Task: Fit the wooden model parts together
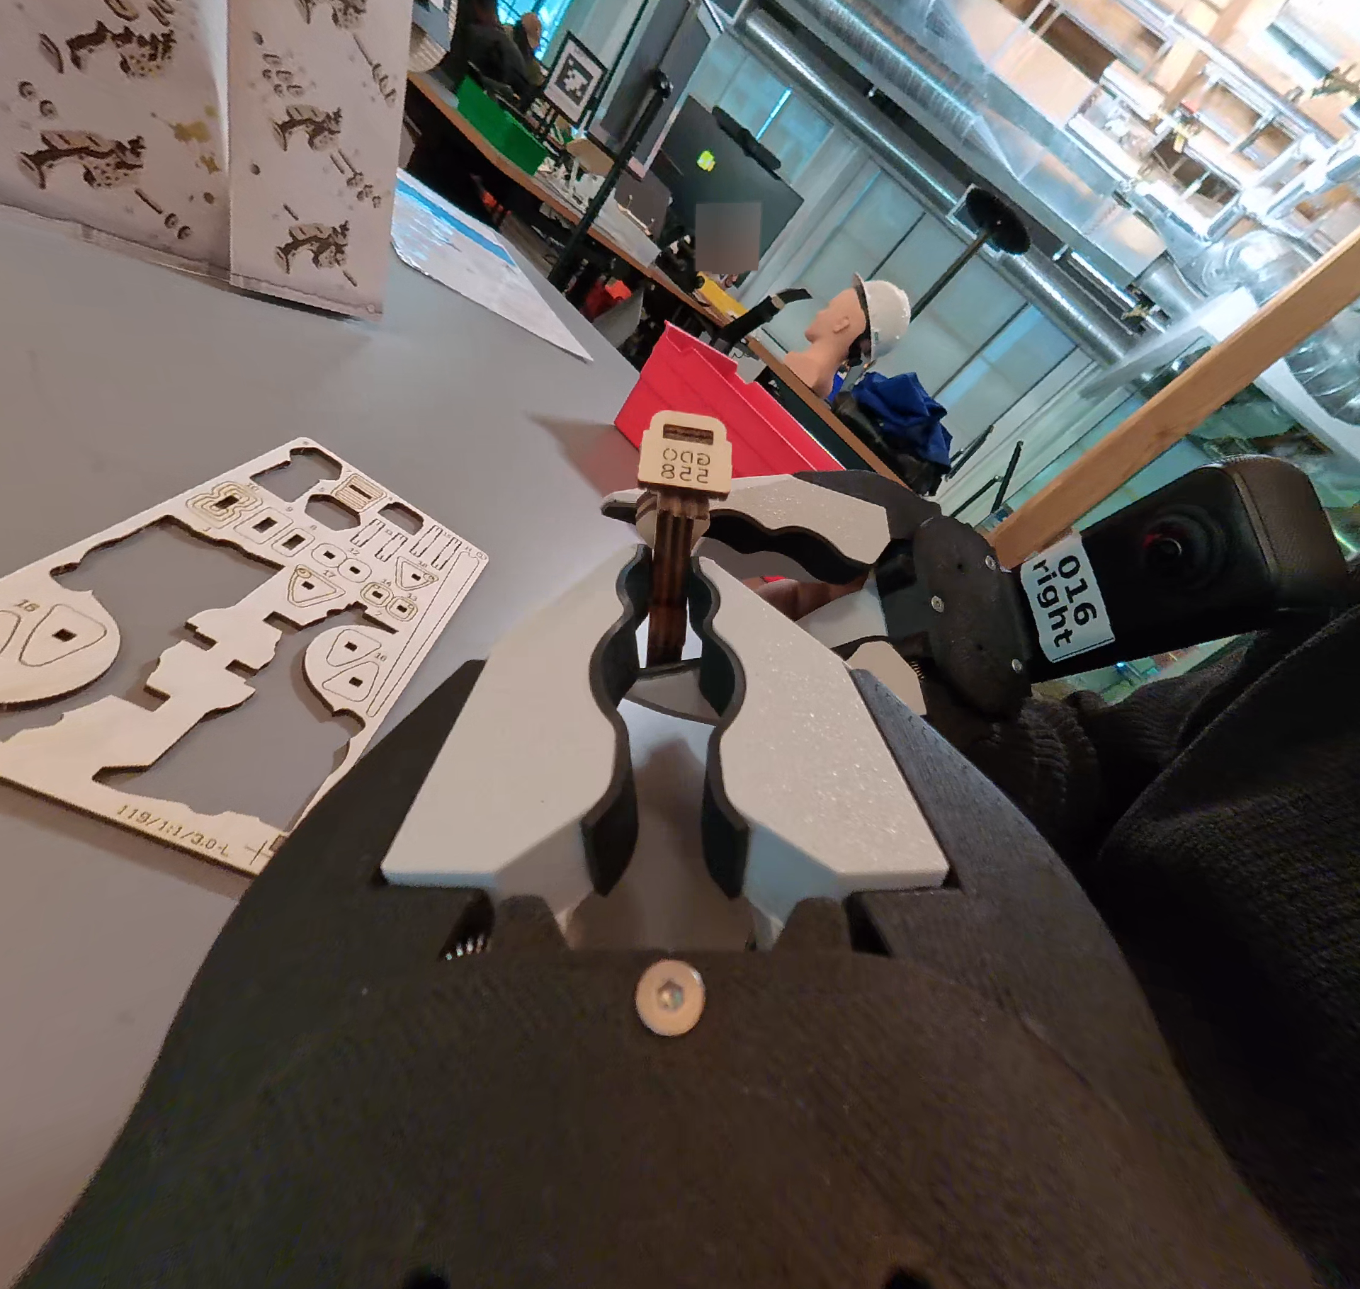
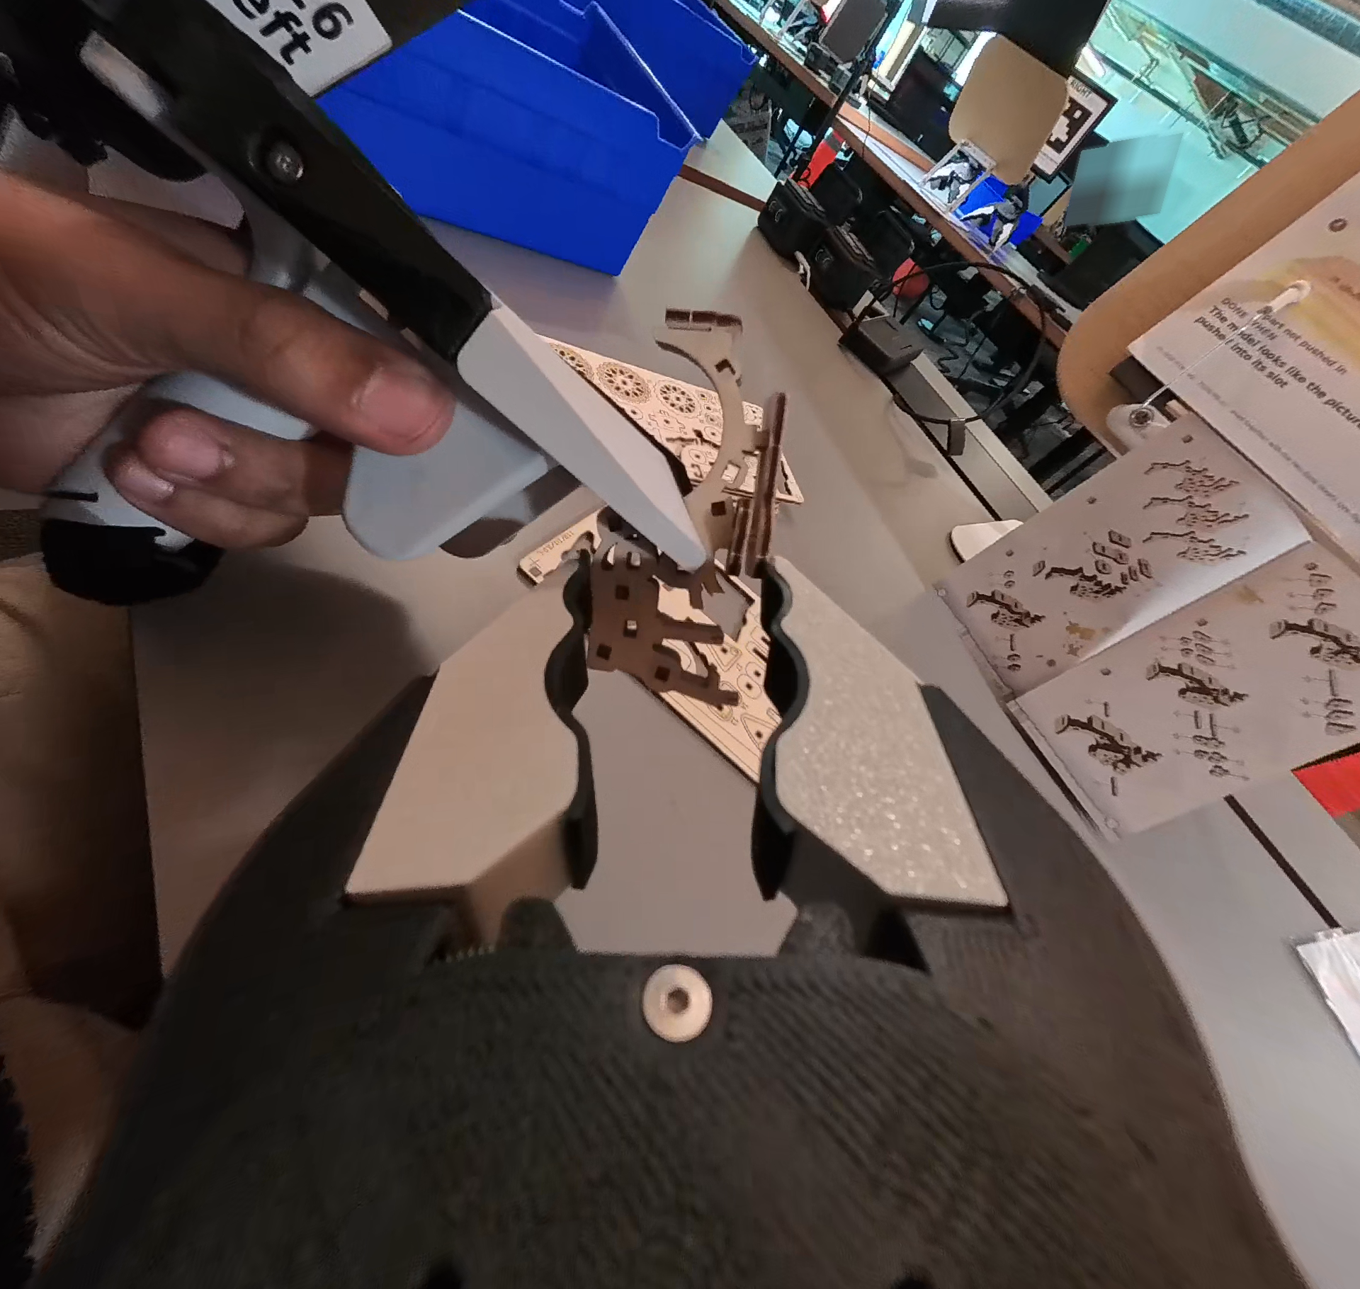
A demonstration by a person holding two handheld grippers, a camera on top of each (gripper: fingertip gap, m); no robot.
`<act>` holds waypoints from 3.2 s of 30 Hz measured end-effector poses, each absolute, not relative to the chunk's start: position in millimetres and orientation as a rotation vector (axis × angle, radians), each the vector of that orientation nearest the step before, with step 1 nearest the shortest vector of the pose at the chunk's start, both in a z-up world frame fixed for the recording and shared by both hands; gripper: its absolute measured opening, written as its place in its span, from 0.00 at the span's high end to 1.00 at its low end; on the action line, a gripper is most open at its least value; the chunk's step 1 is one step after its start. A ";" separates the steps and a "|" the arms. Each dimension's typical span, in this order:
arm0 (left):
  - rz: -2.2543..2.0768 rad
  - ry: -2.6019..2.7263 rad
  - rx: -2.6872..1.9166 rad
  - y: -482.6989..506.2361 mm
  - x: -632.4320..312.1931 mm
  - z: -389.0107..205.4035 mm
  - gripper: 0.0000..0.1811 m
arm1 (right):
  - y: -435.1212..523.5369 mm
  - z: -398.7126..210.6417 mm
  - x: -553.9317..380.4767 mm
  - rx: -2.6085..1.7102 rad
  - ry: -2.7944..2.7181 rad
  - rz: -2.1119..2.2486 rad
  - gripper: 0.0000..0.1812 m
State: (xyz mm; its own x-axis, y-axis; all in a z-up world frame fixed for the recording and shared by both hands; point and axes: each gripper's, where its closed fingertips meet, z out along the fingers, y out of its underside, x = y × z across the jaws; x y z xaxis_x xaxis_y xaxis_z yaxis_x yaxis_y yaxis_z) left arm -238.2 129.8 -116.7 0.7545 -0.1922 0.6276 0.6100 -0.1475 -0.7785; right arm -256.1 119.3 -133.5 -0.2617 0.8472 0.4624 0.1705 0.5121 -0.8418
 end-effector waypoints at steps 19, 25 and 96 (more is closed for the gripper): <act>-0.705 -0.231 -1.595 128.6 -234.2 -109.7 0.96 | 122.3 -131.1 -249.9 -0.759 -1.746 0.700 0.75; -0.679 -0.224 -1.565 129.2 -235.1 -105.1 0.95 | 117.7 -127.3 -249.9 -0.948 -1.714 1.012 0.75; -0.915 0.035 -1.267 97.8 -204.8 -55.1 0.89 | 71.3 -81.9 -211.5 -0.758 -1.758 1.715 0.75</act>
